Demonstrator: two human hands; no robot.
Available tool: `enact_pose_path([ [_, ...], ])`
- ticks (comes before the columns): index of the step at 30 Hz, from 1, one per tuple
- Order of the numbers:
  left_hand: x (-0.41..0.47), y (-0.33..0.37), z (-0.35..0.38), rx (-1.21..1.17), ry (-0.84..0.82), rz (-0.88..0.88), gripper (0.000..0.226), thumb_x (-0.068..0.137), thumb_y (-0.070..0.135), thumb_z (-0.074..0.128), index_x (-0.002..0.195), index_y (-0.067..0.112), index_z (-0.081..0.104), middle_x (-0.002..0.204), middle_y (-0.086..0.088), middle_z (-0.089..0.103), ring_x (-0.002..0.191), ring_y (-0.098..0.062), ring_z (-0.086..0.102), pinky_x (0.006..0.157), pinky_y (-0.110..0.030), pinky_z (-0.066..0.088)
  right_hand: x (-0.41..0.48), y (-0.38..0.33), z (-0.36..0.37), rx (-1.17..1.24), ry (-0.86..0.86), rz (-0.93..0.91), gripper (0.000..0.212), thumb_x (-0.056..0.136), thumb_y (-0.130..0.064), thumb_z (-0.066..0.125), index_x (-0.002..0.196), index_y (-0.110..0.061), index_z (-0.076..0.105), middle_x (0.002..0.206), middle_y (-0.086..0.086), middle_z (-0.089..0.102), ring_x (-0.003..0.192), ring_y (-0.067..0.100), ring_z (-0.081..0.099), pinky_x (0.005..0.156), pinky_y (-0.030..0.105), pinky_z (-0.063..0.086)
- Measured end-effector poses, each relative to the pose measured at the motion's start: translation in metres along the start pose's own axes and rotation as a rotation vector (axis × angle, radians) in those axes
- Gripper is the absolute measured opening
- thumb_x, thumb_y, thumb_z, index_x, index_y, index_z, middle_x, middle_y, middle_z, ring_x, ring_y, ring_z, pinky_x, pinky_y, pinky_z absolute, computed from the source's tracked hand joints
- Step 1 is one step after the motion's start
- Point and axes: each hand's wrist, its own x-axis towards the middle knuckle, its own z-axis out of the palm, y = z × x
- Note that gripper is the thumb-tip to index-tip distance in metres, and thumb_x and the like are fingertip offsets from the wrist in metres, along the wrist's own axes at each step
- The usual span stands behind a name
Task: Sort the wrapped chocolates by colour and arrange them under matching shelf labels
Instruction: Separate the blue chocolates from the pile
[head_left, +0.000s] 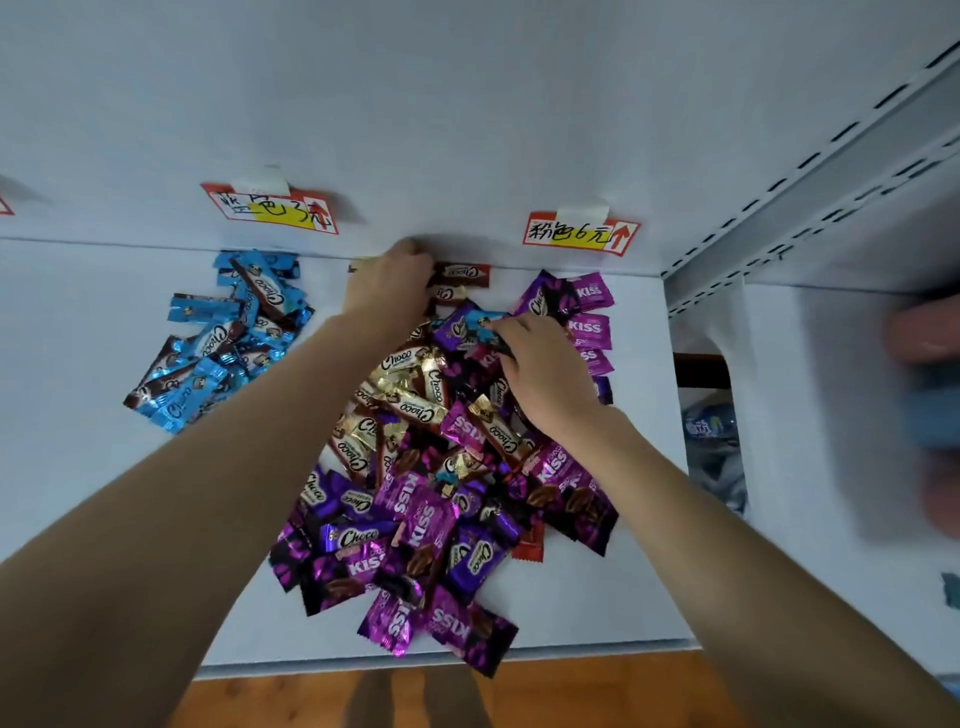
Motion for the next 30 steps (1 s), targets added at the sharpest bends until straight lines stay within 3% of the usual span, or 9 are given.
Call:
enact_pose_path([
  [8, -0.002, 0.002, 0.000, 0.019, -0.012, -0.043, 0.030, 0.092, 0.023, 0.053, 0.115, 0.004, 0.057, 0.114, -0.016, 0.051, 0.098, -0.034, 0.056, 0.070, -0.038, 0.040, 0.033, -0.002, -0.010, -0.080, -0.062, 0.011, 0.039, 0.094, -0.029, 0.049, 0.131, -0.015, 0.047, 0.116, 0.012, 0.047, 0.101, 0.027, 0.055, 0.079, 0.036, 0.046],
  [13, -0.026, -0.001, -0.003, -0.262, 0.058, -0.091, 0.027, 0.089, 0.024, 0.053, 0.100, 0.002, 0.065, 0.098, -0.015, 0.055, 0.084, -0.030, 0.055, 0.067, -0.032, 0.040, 0.035, -0.001, -0.015, 0.058, 0.004, 0.064, 0.036, 0.089, -0.030, 0.058, 0.119, -0.011, 0.054, 0.113, 0.011, 0.051, 0.097, 0.024, 0.054, 0.074, 0.030, 0.041],
  [16, -0.049, -0.004, -0.005, -0.474, 0.158, -0.118, 0.023, 0.089, 0.016, 0.050, 0.098, 0.003, 0.068, 0.095, -0.014, 0.063, 0.080, -0.027, 0.057, 0.066, -0.032, 0.046, 0.031, 0.000, -0.025, 0.248, 0.096, 0.060, 0.024, 0.090, -0.031, 0.056, 0.100, -0.009, 0.056, 0.086, 0.002, 0.052, 0.073, 0.013, 0.046, 0.055, 0.024, 0.026],
  [18, -0.063, -0.006, -0.004, -0.541, 0.214, -0.160, 0.020, 0.090, 0.014, 0.050, 0.095, 0.003, 0.066, 0.083, -0.008, 0.063, 0.072, -0.025, 0.056, 0.058, -0.030, 0.042, 0.029, -0.003, -0.031, 0.366, 0.132, 0.072, 0.018, 0.093, -0.030, 0.051, 0.090, -0.013, 0.049, 0.069, -0.007, 0.045, 0.059, 0.007, 0.041, 0.047, 0.018, 0.026],
  [21, -0.082, -0.010, 0.000, -0.602, 0.227, -0.199, 0.019, 0.096, 0.022, 0.048, 0.088, 0.009, 0.059, 0.065, 0.005, 0.052, 0.058, -0.015, 0.048, 0.050, -0.026, 0.034, 0.035, -0.016, -0.030, 0.387, 0.083, 0.030, 0.014, 0.096, -0.027, 0.046, 0.092, -0.014, 0.041, 0.069, -0.008, 0.044, 0.061, 0.007, 0.044, 0.050, 0.015, 0.032],
  [23, -0.090, -0.012, 0.001, -0.661, 0.227, -0.209, 0.018, 0.096, 0.027, 0.051, 0.083, 0.015, 0.054, 0.063, 0.009, 0.049, 0.056, -0.006, 0.045, 0.051, -0.025, 0.034, 0.039, -0.026, -0.024, 0.352, -0.038, 0.007, 0.017, 0.097, -0.026, 0.043, 0.104, -0.011, 0.045, 0.081, -0.001, 0.052, 0.072, 0.016, 0.050, 0.060, 0.026, 0.035],
  [26, -0.095, -0.014, -0.002, -0.741, 0.246, -0.223, 0.018, 0.089, 0.030, 0.061, 0.079, 0.017, 0.053, 0.064, 0.013, 0.049, 0.059, -0.002, 0.045, 0.052, -0.014, 0.035, 0.034, -0.029, -0.017, 0.310, -0.108, 0.004, 0.027, 0.098, -0.026, 0.041, 0.116, -0.007, 0.045, 0.085, 0.002, 0.054, 0.075, 0.019, 0.053, 0.058, 0.030, 0.034],
  [28, -0.094, -0.014, -0.004, -0.773, 0.249, -0.230, 0.018, 0.087, 0.030, 0.064, 0.077, 0.018, 0.054, 0.064, 0.014, 0.049, 0.058, -0.001, 0.045, 0.050, -0.009, 0.034, 0.025, -0.024, -0.017, 0.339, -0.094, 0.027, 0.024, 0.098, -0.027, 0.042, 0.113, -0.010, 0.046, 0.074, -0.006, 0.052, 0.064, 0.013, 0.052, 0.051, 0.025, 0.036],
  [30, -0.092, -0.013, -0.005, -0.765, 0.254, -0.230, 0.020, 0.089, 0.030, 0.061, 0.075, 0.018, 0.053, 0.062, 0.012, 0.049, 0.057, -0.003, 0.045, 0.051, -0.013, 0.034, 0.015, -0.016, -0.020, 0.355, -0.114, 0.055, 0.016, 0.097, -0.028, 0.043, 0.102, -0.013, 0.045, 0.069, -0.008, 0.048, 0.060, 0.006, 0.047, 0.047, 0.014, 0.032],
])
